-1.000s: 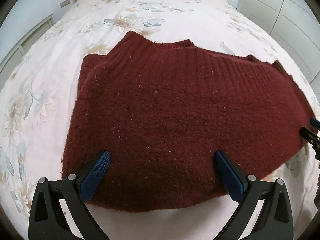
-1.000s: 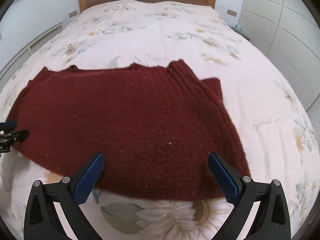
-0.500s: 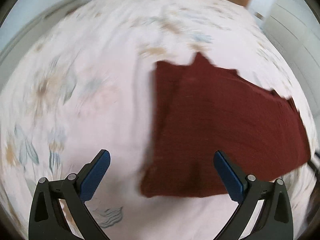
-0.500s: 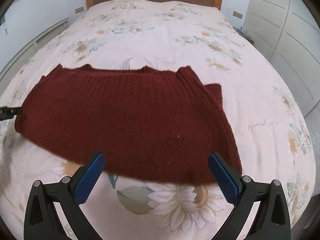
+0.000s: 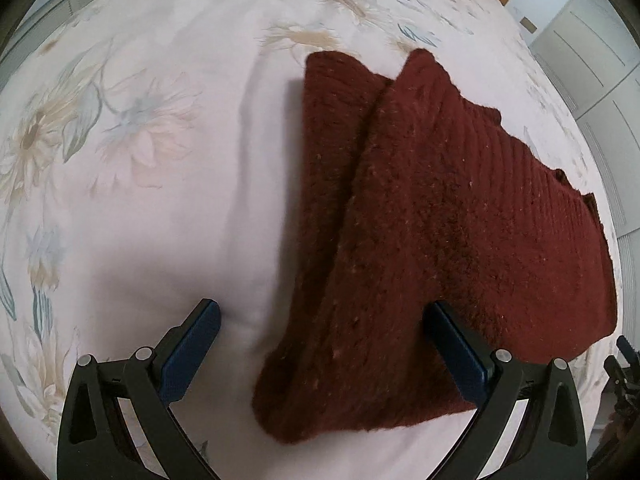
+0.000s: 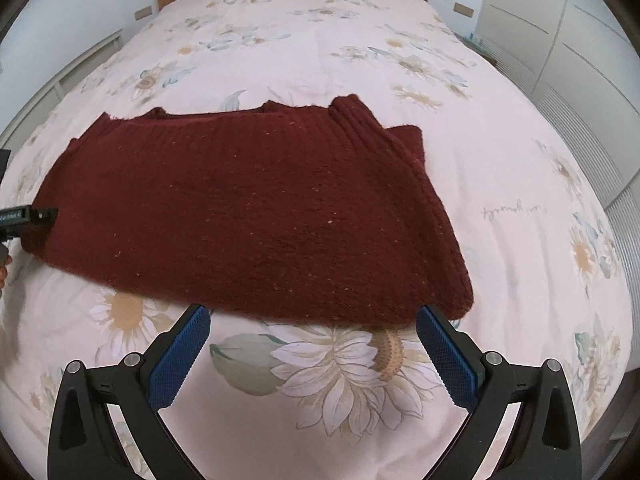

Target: Fold small clothes

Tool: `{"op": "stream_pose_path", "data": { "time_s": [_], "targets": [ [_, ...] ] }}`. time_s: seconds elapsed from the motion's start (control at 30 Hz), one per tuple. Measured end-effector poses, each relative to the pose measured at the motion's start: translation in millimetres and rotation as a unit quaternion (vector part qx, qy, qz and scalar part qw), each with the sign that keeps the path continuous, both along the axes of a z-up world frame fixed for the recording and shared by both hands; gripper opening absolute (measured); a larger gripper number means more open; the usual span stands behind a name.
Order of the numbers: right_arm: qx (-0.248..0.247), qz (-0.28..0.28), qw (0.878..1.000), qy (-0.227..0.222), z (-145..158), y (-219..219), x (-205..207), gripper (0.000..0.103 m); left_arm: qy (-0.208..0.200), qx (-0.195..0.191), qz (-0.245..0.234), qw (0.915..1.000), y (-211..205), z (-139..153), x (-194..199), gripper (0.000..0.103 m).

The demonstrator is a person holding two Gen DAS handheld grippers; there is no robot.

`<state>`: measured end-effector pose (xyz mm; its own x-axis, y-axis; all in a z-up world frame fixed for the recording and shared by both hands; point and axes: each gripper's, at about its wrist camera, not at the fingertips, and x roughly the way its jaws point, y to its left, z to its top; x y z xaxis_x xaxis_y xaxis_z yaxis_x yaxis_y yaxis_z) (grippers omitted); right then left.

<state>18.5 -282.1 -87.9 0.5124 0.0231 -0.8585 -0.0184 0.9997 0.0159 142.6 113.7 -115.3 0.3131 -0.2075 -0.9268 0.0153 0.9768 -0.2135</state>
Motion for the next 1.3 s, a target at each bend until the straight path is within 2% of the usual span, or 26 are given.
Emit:
{"op": "stream_pose_path", "data": {
  "time_s": [0.27, 0.3, 0.37, 0.4, 0.43, 0.53, 0.6, 0.73, 0.93, 1.0, 1.1, 1.2, 1.3],
  "targets": [
    [0.006, 0.001, 1.000, 0.006, -5, 1, 2, 0.103, 0.000, -0.012, -0.013, 0.9998, -8, -10, 12, 0.101],
    [0.006, 0.001, 1.000, 0.006, -5, 1, 2, 0.103, 0.001, -0.013, -0.016, 0.9998, -8, -12, 14, 0.098],
    [0.007, 0.001, 1.000, 0.005, -5, 1, 3, 0.103, 0.003, -0.024, -0.028, 0.9993, -8, -12, 16, 0.082],
    [0.007, -0.001, 1.000, 0.005, -5, 0, 3, 0.103, 0.006, -0.043, -0.039, 0.9983, -10, -12, 18, 0.059],
    [0.009, -0.002, 1.000, 0.005, -4, 0, 3, 0.103, 0.011, -0.054, -0.045, 0.9975, -12, -11, 20, 0.049],
    [0.019, -0.005, 1.000, 0.002, 0, -2, 2, 0.103, 0.016, -0.044, -0.067, 0.9966, -22, -7, 24, 0.033],
    [0.021, -0.005, 1.000, -0.002, 4, -5, 0, 0.103, 0.012, -0.031, -0.071, 0.9969, -27, -2, 25, 0.028],
    [0.027, -0.010, 0.999, -0.013, 13, -15, -4, 0.103, -0.001, -0.008, -0.074, 0.9973, -39, 16, 20, 0.024],
    [0.041, -0.027, 0.998, -0.033, 26, -41, -12, 0.103, -0.026, -0.010, -0.096, 0.9950, -69, 65, 11, 0.023],
    [0.044, -0.034, 0.998, -0.038, 28, -50, -16, 0.103, -0.038, -0.020, -0.110, 0.9930, -81, 90, 1, 0.022],
    [0.053, -0.049, 0.996, -0.044, 30, -70, -21, 0.103, -0.047, -0.044, -0.127, 0.9898, -114, 119, -1, 0.021],
    [0.058, -0.063, 0.995, -0.052, 33, -88, -25, 0.103, -0.067, -0.037, -0.162, 0.9839, -159, 146, -2, 0.020],
    [0.062, -0.083, 0.993, -0.059, 36, -110, -28, 0.103, -0.076, -0.049, -0.181, 0.9793, -213, 158, 0, 0.019]
  ]
}}
